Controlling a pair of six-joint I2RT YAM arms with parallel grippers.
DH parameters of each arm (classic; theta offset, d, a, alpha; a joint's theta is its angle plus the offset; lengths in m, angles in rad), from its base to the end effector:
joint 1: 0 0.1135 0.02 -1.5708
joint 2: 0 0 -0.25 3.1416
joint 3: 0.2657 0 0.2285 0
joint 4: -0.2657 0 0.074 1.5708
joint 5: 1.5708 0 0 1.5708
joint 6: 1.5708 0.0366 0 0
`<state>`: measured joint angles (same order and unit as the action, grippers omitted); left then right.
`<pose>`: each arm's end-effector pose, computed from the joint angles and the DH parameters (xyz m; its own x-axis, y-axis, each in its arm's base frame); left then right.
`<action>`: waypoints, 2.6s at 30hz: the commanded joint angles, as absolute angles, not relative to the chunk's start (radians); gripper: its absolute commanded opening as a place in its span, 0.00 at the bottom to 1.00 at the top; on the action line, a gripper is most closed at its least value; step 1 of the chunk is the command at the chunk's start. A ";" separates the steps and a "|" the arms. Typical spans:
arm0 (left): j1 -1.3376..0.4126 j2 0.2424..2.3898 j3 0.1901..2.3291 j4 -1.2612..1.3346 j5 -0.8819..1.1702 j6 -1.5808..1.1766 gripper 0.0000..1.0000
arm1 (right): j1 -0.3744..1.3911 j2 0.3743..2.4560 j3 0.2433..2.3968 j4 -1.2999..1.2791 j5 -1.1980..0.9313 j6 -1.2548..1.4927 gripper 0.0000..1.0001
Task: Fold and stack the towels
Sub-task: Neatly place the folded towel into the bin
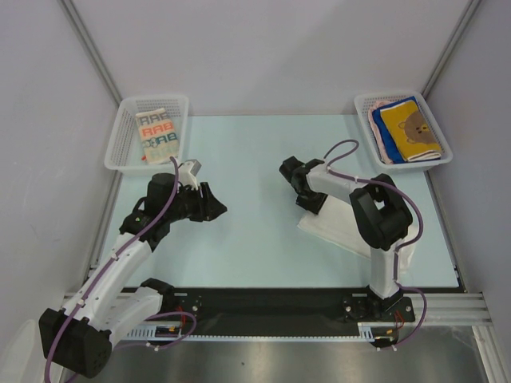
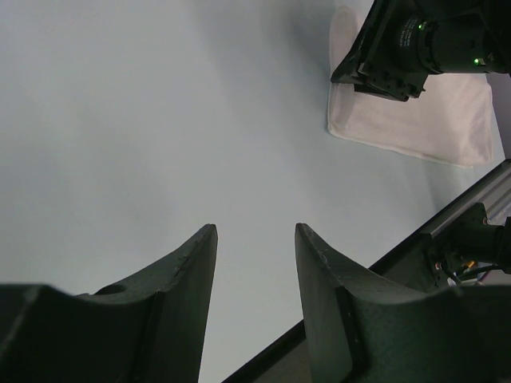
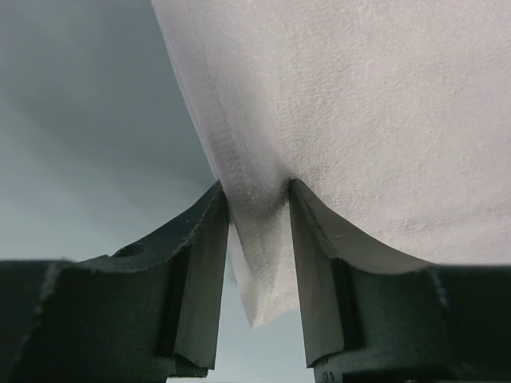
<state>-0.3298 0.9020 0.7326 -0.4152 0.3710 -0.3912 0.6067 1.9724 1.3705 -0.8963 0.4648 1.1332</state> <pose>0.1684 -0.0717 0.2720 -0.7068 -0.1336 -0.6946 0.3444 0.7928 -0.5029 0.2896 0.1810 0.1618 -0.7847 0.4410 -0.4357 0.5375 0.8341 -0.1238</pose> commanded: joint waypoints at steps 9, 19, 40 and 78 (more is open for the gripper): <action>-0.330 0.894 0.738 -0.408 0.376 -0.380 0.50 | 0.617 1.990 1.255 -0.965 0.462 1.164 0.18; -0.330 0.902 0.736 -0.407 0.380 -0.379 0.50 | 0.582 1.859 1.135 -0.867 0.454 1.149 0.00; -0.330 0.917 0.735 -0.408 0.394 -0.374 0.48 | 0.080 1.451 0.919 -0.713 0.414 0.983 0.00; -0.330 0.939 0.746 -0.416 0.385 -0.359 0.48 | -0.403 1.643 1.391 -0.515 0.124 0.776 0.00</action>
<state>-0.3298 0.9371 0.7326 -0.4244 0.3779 -0.3828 -0.3950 1.6032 1.3159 -0.5602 0.1612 0.7879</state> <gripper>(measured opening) 0.484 0.032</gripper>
